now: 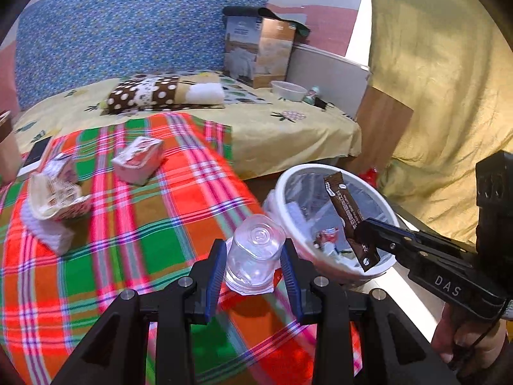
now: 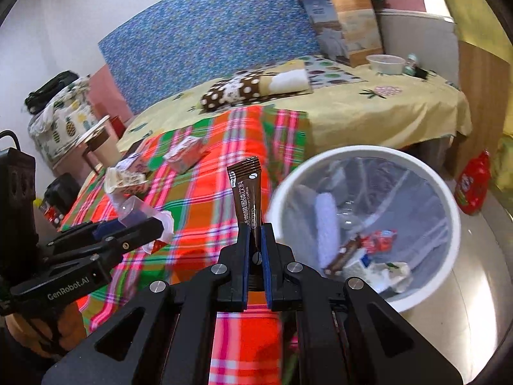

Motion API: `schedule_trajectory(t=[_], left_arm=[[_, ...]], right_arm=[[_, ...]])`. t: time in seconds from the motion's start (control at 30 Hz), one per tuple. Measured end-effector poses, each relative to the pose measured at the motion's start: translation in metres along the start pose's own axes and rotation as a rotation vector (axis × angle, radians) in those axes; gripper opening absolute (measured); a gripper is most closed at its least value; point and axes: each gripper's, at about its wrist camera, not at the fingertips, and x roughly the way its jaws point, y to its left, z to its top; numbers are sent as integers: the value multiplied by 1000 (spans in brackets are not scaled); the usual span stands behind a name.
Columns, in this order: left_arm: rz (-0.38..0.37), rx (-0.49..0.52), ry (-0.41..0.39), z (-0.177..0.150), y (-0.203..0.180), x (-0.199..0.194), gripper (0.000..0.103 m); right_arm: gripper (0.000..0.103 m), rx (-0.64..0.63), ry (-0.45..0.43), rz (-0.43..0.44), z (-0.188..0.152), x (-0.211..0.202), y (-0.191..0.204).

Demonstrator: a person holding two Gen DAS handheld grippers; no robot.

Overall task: Collect trash
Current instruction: 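Carry the clear cup with the left tool while the right tool carries the wrapper over the bin, then open the left tool dropping the clear cup while the right tool drops the wrapper into the bin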

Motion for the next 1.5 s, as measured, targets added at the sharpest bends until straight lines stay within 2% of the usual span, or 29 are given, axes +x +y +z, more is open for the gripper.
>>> schedule_trajectory(t=[0.3, 0.7, 1.07, 1.27, 1.33, 1.5], left_arm=[[-72, 68, 18, 15, -40, 31, 35], [-128, 117, 71, 22, -74, 74, 35], [-152, 123, 128, 25, -80, 113, 35], [-162, 129, 138, 25, -82, 121, 36], [-165, 133, 135, 24, -83, 123, 43], [-175, 130, 117, 26, -84, 116, 44]], right_arm=[[9, 79, -13, -73, -3, -9, -42], [9, 143, 11, -117, -6, -5, -73], [10, 172, 52, -136, -6, 4, -93], [12, 179, 41, -156, -4, 3, -96], [15, 177, 40, -157, -4, 3, -96], [15, 179, 34, -160, -4, 1, -95]])
